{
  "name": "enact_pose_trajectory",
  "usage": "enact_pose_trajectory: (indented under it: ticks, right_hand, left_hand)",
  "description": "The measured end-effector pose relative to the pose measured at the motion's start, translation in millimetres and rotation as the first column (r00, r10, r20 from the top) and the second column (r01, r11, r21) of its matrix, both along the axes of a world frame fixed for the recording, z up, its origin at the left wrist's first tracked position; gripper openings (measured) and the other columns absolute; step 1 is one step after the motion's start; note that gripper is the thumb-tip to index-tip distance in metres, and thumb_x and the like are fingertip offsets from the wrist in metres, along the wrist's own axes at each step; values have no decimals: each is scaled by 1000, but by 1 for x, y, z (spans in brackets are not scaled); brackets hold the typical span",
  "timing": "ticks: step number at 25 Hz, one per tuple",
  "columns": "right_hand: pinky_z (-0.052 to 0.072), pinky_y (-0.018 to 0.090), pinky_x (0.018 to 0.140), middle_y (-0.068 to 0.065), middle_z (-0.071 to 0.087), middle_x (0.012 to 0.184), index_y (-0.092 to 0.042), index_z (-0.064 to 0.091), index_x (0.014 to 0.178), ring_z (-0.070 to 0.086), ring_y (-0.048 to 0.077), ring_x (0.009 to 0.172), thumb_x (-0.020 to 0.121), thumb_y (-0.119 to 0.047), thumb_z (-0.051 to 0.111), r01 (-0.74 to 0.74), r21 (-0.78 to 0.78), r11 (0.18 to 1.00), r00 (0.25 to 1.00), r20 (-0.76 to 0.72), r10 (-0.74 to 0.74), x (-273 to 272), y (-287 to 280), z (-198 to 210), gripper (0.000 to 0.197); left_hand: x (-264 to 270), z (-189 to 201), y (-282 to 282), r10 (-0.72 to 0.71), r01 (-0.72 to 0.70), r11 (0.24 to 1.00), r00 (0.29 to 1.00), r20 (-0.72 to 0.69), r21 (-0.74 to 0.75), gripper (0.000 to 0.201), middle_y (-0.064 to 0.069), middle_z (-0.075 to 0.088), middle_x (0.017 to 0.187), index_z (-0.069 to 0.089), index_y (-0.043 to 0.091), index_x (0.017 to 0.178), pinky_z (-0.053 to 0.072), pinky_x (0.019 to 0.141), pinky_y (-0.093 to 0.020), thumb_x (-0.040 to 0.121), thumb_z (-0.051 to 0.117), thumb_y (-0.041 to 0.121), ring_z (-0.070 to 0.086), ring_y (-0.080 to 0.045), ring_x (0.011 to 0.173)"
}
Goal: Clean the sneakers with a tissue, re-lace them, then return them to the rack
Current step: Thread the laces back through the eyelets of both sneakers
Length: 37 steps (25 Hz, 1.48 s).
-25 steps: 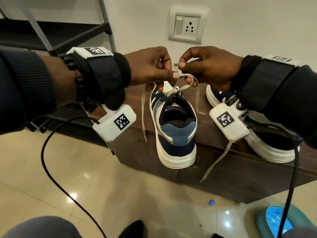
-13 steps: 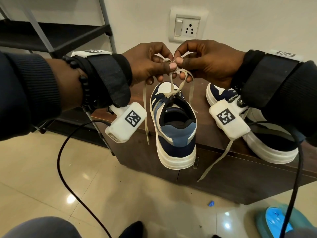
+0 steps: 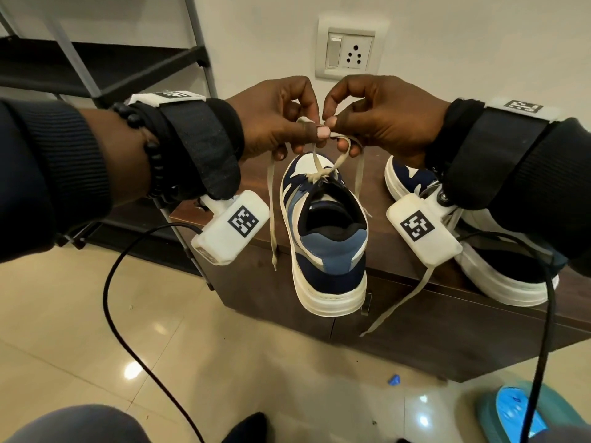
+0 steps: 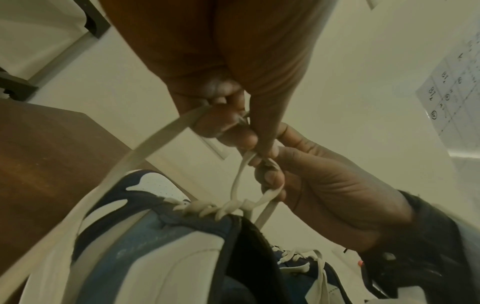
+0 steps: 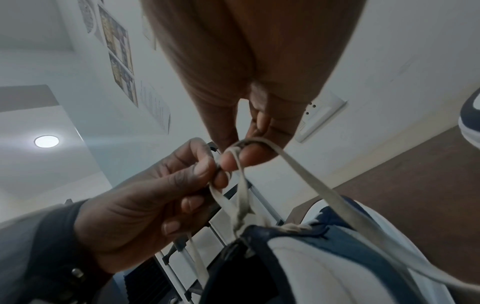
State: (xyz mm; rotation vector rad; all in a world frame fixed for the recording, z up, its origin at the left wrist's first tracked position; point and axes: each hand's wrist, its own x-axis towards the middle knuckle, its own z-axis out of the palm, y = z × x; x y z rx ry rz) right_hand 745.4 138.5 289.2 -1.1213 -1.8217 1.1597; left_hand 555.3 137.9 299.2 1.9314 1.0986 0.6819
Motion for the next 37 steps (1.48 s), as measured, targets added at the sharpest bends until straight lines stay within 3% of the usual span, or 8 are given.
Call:
enact_pose_trajectory:
  ticks: [5,8,15,18,21,25,28,37]
  right_hand:
    - [52,21,64,7,65,94,-7,63,110,61,9,76,88,-20,62,-80,-36,996,959,268,86,4,-3,6,25]
    - [49,12,57,-4,66,82,-16,65,104,58,-1,61,87,-15,64,-82,18,996,880,470,64,1,-3,10,17]
    - [53,23,64,6,62,82,-10,66,90,55,12,71,98,-18,47,13,-57,998,923,386,10,0,0,1,22]
    - [53,23,70,9,64,90,-9,65,95,58,17,82,99,-18,46,9,-80,997,917,399,24,0,-1,-1,21]
    - [46,14,71,2,62,101,-15,58,111,56,13,89,92,-10,51,24,133,991,882,463,-83,3,-5,-2,21]
    - [43,28,81,1,58,105,-21,60,102,50,18,98,84,-28,63,-112,510,853,854,489,-181,10,-12,0,19]
    - [42,44,85,-4,57,95,-25,61,96,50,18,94,74,-49,70,-190,539,821,784,586,-204,8,-11,-7,33]
    - [46,41,84,-4,58,95,-23,66,95,52,10,86,85,-35,64,-131,648,750,816,500,-290,11,-6,-3,16]
  left_hand:
    - [-1,-3,9,66,-51,994,987,-148,100,22,-8,66,85,48,10,103,49,44,-18,90,63,20,60,-6,61]
    - [2,-9,7,63,-25,987,968,-241,160,17,-11,65,87,48,11,100,50,46,-19,93,59,19,61,-4,61]
    - [7,-8,5,107,-29,968,946,-305,248,14,-7,66,80,45,12,99,49,49,-29,96,55,22,54,-19,49]
    - [10,-6,5,67,-33,987,975,-214,159,13,-4,64,75,43,15,90,48,44,-22,95,54,16,55,-8,47]
    - [11,-8,4,32,-17,995,987,-155,98,12,0,65,73,41,11,94,48,43,-18,96,52,11,58,0,50]
    - [6,-10,7,9,3,997,987,-161,78,15,-4,65,78,41,10,100,53,50,-20,95,55,14,63,-4,61]
    - [6,-9,7,-4,10,999,993,-120,53,15,-11,64,80,42,11,98,55,55,-22,93,56,14,65,-10,65]
    - [-2,-4,3,-37,38,996,999,23,-75,12,-6,65,86,49,11,102,56,67,-19,95,47,0,68,-7,70]
